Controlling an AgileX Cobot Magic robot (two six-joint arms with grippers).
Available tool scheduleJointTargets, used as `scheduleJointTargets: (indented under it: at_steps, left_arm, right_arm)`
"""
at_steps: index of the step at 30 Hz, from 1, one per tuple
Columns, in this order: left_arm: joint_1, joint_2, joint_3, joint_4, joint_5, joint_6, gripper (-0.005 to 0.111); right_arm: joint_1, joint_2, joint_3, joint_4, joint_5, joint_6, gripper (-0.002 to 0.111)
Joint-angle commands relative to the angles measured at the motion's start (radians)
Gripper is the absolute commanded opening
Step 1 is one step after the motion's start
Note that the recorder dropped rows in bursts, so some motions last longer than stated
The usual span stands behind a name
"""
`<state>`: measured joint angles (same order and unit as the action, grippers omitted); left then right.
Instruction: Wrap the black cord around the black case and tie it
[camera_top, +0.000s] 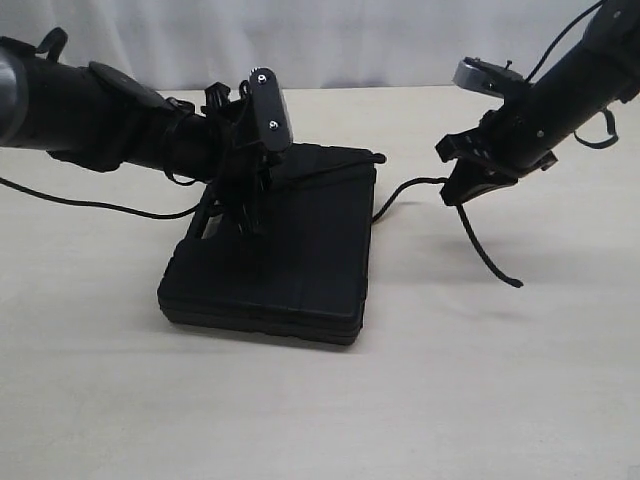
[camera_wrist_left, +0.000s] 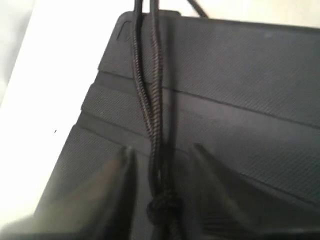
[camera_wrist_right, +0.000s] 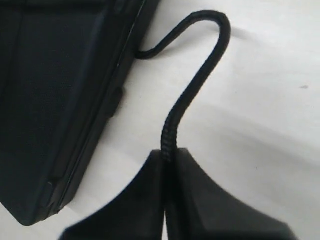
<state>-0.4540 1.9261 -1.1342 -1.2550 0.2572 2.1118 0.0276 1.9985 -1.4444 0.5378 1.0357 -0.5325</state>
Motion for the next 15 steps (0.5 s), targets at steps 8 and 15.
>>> scheduleJointTargets:
  at_steps: [8,15]
  left_arm:
    - [-0.001,0.038,-0.008,0.033,0.019,0.031,0.054]
    - [-0.001,0.080,-0.018,0.070,0.011,0.031,0.043]
  right_arm:
    - [-0.002,-0.009,0.005,0.030,-0.015,-0.024,0.004]
    - [-0.002,-0.009,0.005,0.030,-0.015,-0.024,0.004]
